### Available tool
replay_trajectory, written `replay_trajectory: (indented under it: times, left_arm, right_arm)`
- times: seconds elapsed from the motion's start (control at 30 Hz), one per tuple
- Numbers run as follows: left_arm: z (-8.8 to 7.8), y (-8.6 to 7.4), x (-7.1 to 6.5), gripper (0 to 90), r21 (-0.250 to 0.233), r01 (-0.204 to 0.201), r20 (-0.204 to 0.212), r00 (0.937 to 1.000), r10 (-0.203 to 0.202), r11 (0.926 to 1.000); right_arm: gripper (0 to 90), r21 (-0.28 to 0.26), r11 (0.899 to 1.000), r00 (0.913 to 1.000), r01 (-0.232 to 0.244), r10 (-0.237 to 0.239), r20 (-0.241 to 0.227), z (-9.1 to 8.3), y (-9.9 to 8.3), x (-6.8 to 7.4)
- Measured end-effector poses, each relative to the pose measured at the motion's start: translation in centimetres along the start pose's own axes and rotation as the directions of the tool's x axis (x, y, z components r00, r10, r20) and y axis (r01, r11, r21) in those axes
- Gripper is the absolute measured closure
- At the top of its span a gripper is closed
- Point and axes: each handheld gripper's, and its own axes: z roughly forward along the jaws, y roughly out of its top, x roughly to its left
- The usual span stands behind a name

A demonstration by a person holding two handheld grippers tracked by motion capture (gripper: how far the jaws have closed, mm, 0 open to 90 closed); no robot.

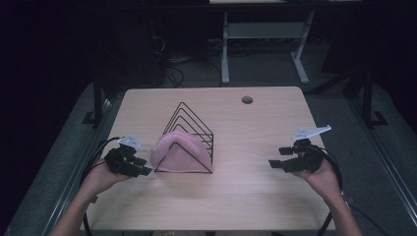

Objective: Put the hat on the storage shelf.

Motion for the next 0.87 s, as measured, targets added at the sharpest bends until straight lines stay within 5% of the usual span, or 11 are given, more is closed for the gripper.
replay_trajectory:
  times: [0.5, 0.73, 0.87]
  left_arm:
    - [0.1, -1.7, -0.3, 46.6, -0.025, 0.022, -0.004, 0.9997, -0.022, 0.9994]
    - [0.6, -2.8, -1.0, 42.2, -0.031, 0.019, -0.025, 0.9995, -0.019, 0.9993]
    - [1.0, -3.7, -1.5, 37.7, -0.088, 0.042, -0.011, 0.9990, -0.043, 0.9952]
  right_arm:
    - [27.4, 0.012, 0.998, 0.9979, -0.065, 0.065, 0.004, 0.0, -4.1, -0.6]
    - [27.3, -0.031, 0.996, 0.9969, -0.079, 0.079, 0.000, -0.4, -6.3, -0.4]
    - [27.0, -0.064, 0.995, 0.9973, -0.072, 0.073, 0.007, -0.1, -8.1, 0.8]
